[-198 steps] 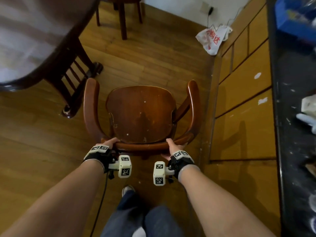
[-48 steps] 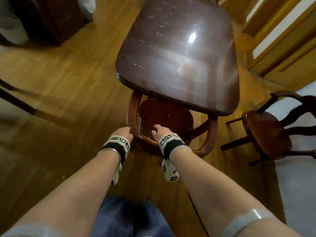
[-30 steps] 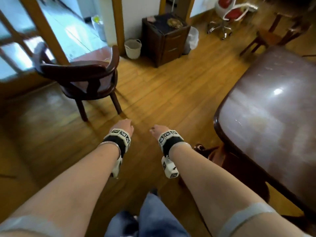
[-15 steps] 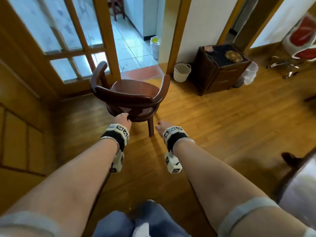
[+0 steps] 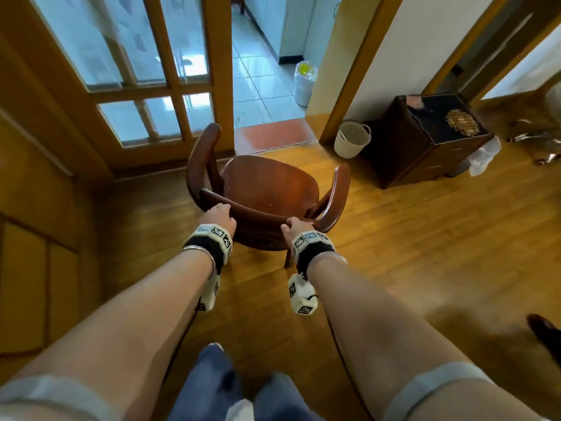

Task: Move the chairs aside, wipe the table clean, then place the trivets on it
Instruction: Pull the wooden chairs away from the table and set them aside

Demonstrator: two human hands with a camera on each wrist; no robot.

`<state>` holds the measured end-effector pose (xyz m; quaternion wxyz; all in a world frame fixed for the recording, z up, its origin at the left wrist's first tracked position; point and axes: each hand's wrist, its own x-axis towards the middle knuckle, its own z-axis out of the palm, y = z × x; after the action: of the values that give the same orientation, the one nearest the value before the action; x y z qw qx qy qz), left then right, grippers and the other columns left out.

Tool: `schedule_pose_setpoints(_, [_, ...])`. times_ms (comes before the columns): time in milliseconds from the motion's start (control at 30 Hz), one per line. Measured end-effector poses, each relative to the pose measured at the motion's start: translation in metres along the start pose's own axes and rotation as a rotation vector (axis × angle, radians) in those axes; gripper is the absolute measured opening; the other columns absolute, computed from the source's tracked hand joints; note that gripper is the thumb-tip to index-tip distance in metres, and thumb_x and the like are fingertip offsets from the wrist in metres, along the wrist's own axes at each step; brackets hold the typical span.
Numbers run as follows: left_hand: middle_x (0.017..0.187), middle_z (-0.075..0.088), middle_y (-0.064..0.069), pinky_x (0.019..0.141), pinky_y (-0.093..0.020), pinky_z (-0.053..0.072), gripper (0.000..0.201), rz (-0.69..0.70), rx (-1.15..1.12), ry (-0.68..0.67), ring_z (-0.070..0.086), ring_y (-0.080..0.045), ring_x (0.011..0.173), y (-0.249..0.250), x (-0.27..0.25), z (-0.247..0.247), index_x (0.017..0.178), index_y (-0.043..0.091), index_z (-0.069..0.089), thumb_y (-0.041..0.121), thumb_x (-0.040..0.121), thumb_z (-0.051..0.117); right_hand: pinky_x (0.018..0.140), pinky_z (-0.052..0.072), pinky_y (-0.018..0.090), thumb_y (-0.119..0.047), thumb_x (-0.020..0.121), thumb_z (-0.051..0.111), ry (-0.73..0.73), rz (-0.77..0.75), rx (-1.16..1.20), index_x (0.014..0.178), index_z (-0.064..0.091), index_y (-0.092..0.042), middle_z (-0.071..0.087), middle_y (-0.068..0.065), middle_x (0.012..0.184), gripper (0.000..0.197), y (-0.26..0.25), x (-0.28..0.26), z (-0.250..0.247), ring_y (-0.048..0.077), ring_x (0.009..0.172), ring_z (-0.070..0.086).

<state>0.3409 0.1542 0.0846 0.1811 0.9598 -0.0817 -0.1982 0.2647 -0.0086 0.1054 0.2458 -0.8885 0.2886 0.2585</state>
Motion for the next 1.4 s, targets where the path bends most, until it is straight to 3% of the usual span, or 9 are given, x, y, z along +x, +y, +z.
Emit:
schedule_pose_setpoints(133, [0.13,0.056,-0.012,0.095,-0.037,0.046,0.034,-0.035,0.025,-0.022,0.055,-0.03,0.116,-0.014,0.059,-0.013,0.127,0.009,0.053,0.015,0.094,0.046,0.107,0.039,0.041,-0.032,0.102,0.038,0.054,0.076,0.048,0.142,0.041,-0.011,0.049,0.011,0.141,0.045,-0.014,0.049,-0.001,0.03,0.128,0.047])
schedule_pose_setpoints(300, [0.139,0.049,-0.014,0.101,-0.037,0.04,0.041,-0.133,0.02,-0.101,0.05,-0.03,0.124,-0.015,0.114,-0.007,0.137,0.006,0.044,0.018,0.098,0.041,0.113,0.03,0.048,-0.034,0.102,0.034,-0.002,0.198,0.056,0.146,0.037,-0.013,0.035,0.008,0.152,0.049,-0.005,0.104,0.01,0.033,0.138,0.033])
schedule_pose_setpoints(500, [0.129,0.051,-0.017,0.099,-0.038,0.041,0.034,-0.276,-0.072,-0.144,0.052,-0.032,0.116,-0.037,0.165,0.028,0.123,0.0,0.055,0.019,0.097,0.043,0.117,0.012,0.053,-0.035,0.101,0.035,-0.026,0.242,0.049,0.143,0.041,-0.02,0.028,0.002,0.156,0.045,0.01,0.149,0.025,0.023,0.147,0.014])
schedule_pose_setpoints(633, [0.132,0.05,-0.019,0.101,-0.041,0.041,0.044,-0.406,-0.174,-0.08,0.049,-0.035,0.12,-0.046,0.18,0.037,0.128,-0.001,0.048,0.025,0.093,0.053,0.12,0.009,0.047,-0.039,0.095,0.049,0.06,0.399,0.185,0.153,0.016,-0.019,-0.002,0.004,0.162,0.07,0.024,0.155,0.03,0.026,0.149,-0.002])
schedule_pose_setpoints(767, [0.136,0.048,-0.021,0.101,-0.043,0.036,0.07,-0.656,-0.353,-0.189,0.048,-0.039,0.122,-0.052,0.191,0.04,0.145,0.006,0.027,0.037,0.09,0.056,0.119,0.017,0.039,-0.037,0.088,0.063,0.105,0.578,0.48,0.153,-0.007,-0.013,-0.01,0.008,0.161,0.099,0.029,0.158,0.031,0.026,0.149,0.005])
schedule_pose_setpoints(967, [0.153,0.026,-0.018,0.113,-0.046,0.025,0.097,-0.754,-0.56,-0.275,0.032,-0.039,0.136,-0.073,0.203,0.061,0.153,0.016,0.005,0.043,0.081,0.065,0.109,0.032,0.044,-0.028,0.089,0.065,0.168,0.803,0.915,0.154,-0.01,-0.02,0.019,0.01,0.159,0.099,0.026,0.156,0.036,0.034,0.138,0.034])
schedule_pose_setpoints(1067, [0.152,0.025,-0.017,0.105,-0.053,0.038,0.113,-0.763,-0.629,-0.331,0.043,-0.043,0.127,-0.08,0.206,0.065,0.151,0.03,-0.005,0.05,0.068,0.069,0.105,0.035,0.046,-0.025,0.085,0.067,0.223,0.846,1.087,0.155,0.006,-0.026,0.025,0.011,0.157,0.093,0.027,0.159,0.043,0.036,0.134,0.038])
schedule_pose_setpoints(1167, [0.143,0.037,-0.019,0.085,-0.049,0.052,0.107,-0.792,-0.811,-0.301,0.059,-0.043,0.105,-0.076,0.205,0.062,0.149,0.039,-0.005,0.038,0.071,0.069,0.105,0.038,0.05,-0.021,0.082,0.069,0.258,0.859,1.262,0.154,0.006,-0.029,0.032,0.014,0.152,0.096,0.022,0.158,0.052,0.039,0.128,0.044])
schedule_pose_setpoints(1400, [0.133,0.047,-0.02,0.075,-0.045,0.052,0.096,-0.821,-0.929,-0.249,0.061,-0.041,0.101,-0.072,0.209,0.061,0.148,0.043,-0.004,0.025,0.08,0.062,0.087,0.051,0.058,-0.021,0.068,0.066,0.232,0.858,1.594,0.148,-0.005,-0.048,0.051,0.019,0.126,0.11,0.013,0.166,0.073,0.042,0.102,0.059])
